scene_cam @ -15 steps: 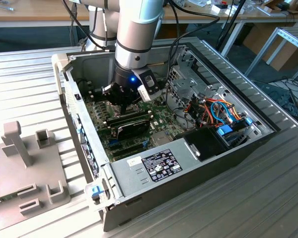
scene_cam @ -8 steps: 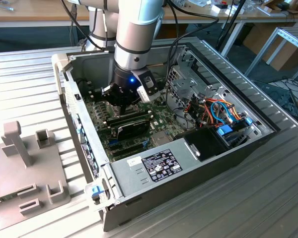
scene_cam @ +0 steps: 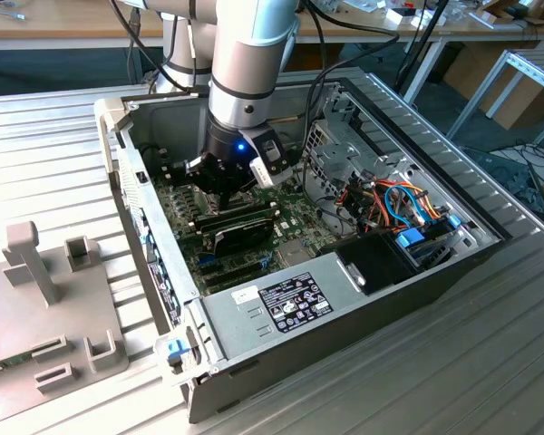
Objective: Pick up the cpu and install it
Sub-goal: 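Install the second cpu locking lever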
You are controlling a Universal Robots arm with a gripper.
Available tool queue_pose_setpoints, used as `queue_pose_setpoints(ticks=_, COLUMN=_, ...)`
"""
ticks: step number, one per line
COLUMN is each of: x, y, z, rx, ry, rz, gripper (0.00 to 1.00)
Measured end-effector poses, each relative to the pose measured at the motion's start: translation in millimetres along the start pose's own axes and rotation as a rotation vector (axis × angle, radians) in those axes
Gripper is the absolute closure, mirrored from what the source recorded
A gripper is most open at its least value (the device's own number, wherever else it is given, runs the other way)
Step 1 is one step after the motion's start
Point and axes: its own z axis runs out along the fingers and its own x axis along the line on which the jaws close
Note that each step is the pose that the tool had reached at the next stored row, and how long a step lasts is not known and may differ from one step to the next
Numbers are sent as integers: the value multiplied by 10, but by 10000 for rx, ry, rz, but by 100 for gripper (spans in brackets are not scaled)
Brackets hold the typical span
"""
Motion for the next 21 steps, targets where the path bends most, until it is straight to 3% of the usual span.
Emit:
queue_pose_setpoints(ticks=9, x=0, y=0, z=2, rx=0, ry=0, rz=0, gripper=89)
queue_pose_setpoints(ticks=11, x=23, y=21, z=34, rx=0, ry=-1, rz=-1, gripper=89)
queue_pose_setpoints(ticks=12, x=53, y=23, z=98, rx=0, ry=-1, rz=0, gripper=89)
queue_pose_setpoints(ticks=13, x=83, y=29, z=125, rx=-12, ry=-10, rz=1, gripper=89)
queue_pose_setpoints(ticks=21, x=135, y=17, z=134, rx=-26, ry=-57, rz=-2, gripper=89)
